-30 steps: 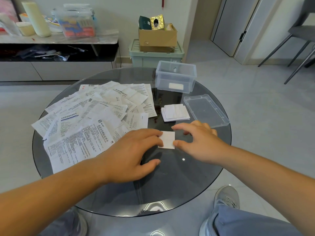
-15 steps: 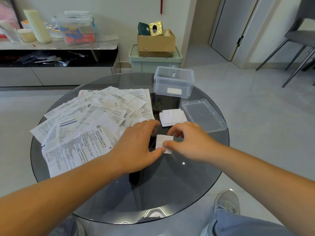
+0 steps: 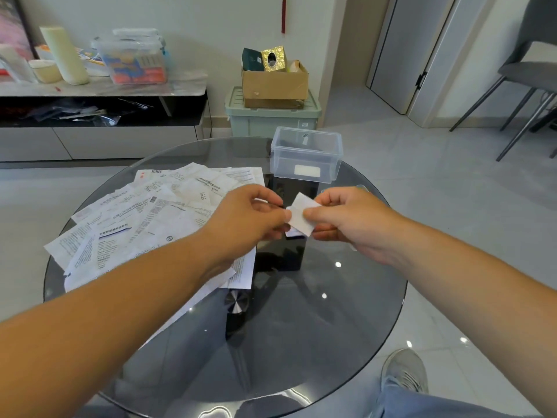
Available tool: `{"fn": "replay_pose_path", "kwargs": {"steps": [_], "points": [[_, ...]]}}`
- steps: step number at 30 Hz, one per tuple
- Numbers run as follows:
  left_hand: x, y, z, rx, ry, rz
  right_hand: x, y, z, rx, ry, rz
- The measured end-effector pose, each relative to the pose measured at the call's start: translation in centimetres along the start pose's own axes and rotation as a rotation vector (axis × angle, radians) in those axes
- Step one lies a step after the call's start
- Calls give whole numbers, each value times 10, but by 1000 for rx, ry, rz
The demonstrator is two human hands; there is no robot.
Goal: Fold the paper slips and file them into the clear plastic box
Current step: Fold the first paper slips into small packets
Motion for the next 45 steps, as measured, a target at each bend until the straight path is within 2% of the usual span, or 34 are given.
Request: {"fn": "replay_pose_path", "kwargs": {"steps": [4, 7, 9, 14, 17, 22, 27, 30, 38, 45], "points": [[-3, 3, -20, -33, -31, 222, 8, -18, -15, -48, 10, 66], [-4, 5, -32, -29, -16, 250, 5, -20, -22, -32, 34, -17], [-4, 3, -39, -24, 14, 121, 6, -22, -25, -63, 10, 13], [-11, -3, -57, -53, 131, -415, 8, -24, -36, -107, -80, 370], [-10, 2, -64, -48, 195, -537, 3, -23, -43, -123, -95, 599], [-5, 12, -63, -29, 258, -687, 1, -23, -46, -138, -95, 776], [3, 22, -59, 96, 254, -908, -5, -15, -51, -103, -91, 960], [10, 25, -56, 137, 234, -947, -12, -11, -52, -83, -92, 989], [10, 24, -53, 102, 274, -888, -14, -21, -51, -98, -155, 935], [12, 30, -54, 101, 328, -927, -12, -17, -50, -89, -218, 920]]}}
Point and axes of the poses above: each hand's wrist, its own z-axis away from the middle knuckle, its own y-axis out of the palm, x = y × z, the point moved 7 cm from there along -z, towards the middle knuckle, and after that the axes turned 8 degrees about x, right-handed, at the moved point
